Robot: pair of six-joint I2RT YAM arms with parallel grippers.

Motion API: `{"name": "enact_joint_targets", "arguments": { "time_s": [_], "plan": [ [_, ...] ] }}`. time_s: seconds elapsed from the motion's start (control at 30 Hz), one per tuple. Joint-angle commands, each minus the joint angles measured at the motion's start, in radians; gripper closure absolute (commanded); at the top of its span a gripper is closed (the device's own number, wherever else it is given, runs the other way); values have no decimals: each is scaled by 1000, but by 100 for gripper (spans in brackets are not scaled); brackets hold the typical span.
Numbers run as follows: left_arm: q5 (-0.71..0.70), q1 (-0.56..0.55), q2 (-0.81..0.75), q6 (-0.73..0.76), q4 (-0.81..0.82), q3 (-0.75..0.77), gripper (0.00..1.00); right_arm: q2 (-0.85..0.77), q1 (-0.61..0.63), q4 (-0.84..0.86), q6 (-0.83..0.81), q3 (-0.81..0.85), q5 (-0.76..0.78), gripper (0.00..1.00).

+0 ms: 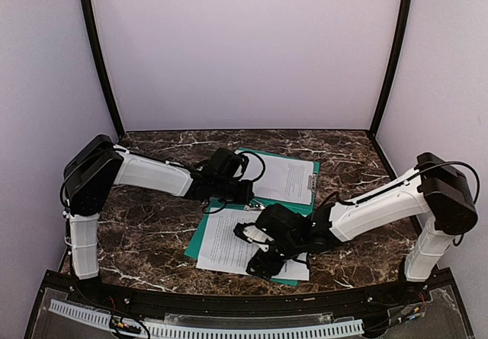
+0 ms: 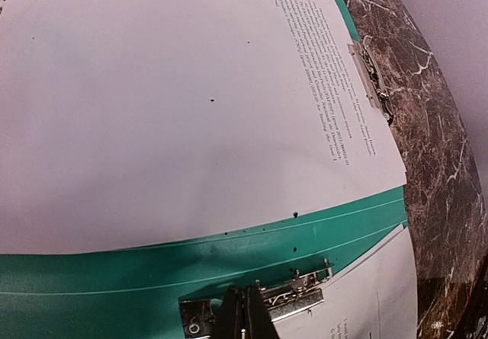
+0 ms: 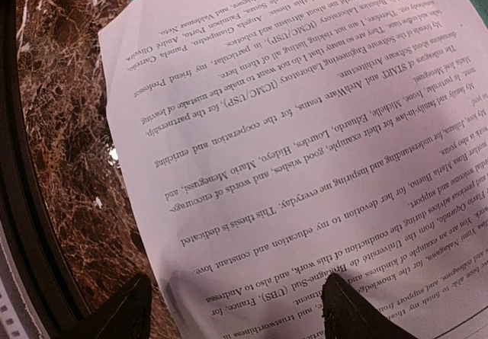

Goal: Put the files into the folder
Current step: Adjust the spring clip on the folder.

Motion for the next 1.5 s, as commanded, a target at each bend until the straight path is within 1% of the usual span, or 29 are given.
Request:
{"name": "enact_joint_targets", "arguments": {
  "time_s": [0.0,0.37,0.87,1.1,1.23,1.47],
  "plan": [
    [38,-9,27,-39,-28,-12,99,60,18,-38,-26,77,17,26],
    [25,-21,8,-40,-6,-47,99,171,18,-80,6,187,17,26],
    [-3,-23,-7,-32,-2,-60,99,193,6,-44,-23,255,6,22],
    [-3,-23,-14,-28,-5,-54,99,78,5,41,-29,148,-24,19],
    [12,-22,-37,-19,4,-54,99,-11,0,54,-21,74,-18,19],
    [33,-22,-61,36,-30,5,99,-143,-54,51,59,-41,-12,19]
  ]
}}
